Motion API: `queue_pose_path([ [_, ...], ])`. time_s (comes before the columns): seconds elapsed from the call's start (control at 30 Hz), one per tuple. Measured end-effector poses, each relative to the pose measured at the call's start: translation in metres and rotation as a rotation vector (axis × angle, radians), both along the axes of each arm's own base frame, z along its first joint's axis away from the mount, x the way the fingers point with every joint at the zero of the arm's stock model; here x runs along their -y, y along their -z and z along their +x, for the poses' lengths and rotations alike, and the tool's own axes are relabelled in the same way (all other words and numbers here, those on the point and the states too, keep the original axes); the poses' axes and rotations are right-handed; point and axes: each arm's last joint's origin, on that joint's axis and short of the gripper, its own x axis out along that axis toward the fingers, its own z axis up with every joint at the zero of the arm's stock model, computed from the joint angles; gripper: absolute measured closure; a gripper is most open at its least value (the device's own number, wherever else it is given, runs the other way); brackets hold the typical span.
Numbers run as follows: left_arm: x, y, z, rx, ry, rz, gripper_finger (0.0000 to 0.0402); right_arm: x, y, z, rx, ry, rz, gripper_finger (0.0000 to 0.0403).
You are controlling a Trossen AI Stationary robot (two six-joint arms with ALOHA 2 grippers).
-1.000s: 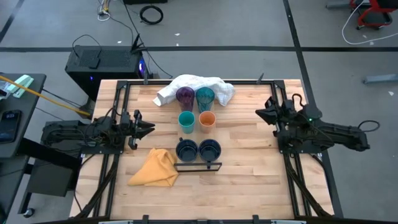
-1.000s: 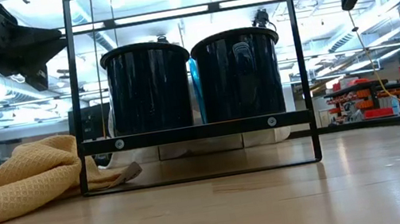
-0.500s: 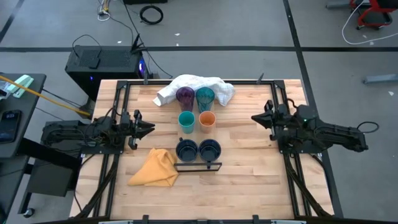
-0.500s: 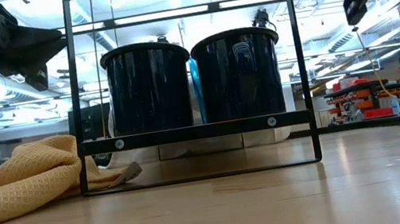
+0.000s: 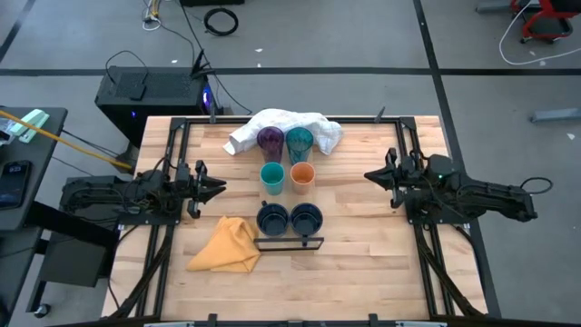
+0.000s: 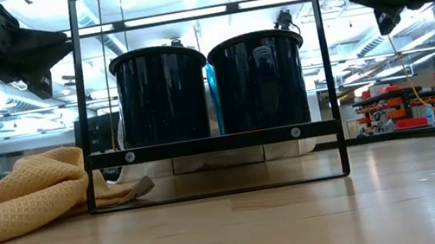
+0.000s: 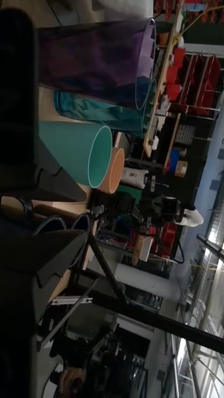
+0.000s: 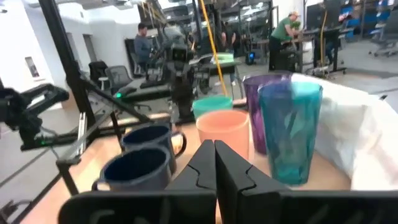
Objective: Stack small to large cups/mugs on shelf
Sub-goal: Return to Home Position
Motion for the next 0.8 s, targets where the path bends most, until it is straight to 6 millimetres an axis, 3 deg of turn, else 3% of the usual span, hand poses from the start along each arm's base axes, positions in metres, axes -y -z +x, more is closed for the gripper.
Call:
queue_pose_path([
  [0.27,0.0,0.0,0.0,0.0,0.0,0.0,0.0305,0.001,0.031,0.002,0.1,0.024,0.011,0.0403],
  [0.8,0.0,0.0,0.0,-0.002,-0.002,0.015,0.0305,0.0,0.027,0.001,0.109,0.01,0.022,0.0403],
])
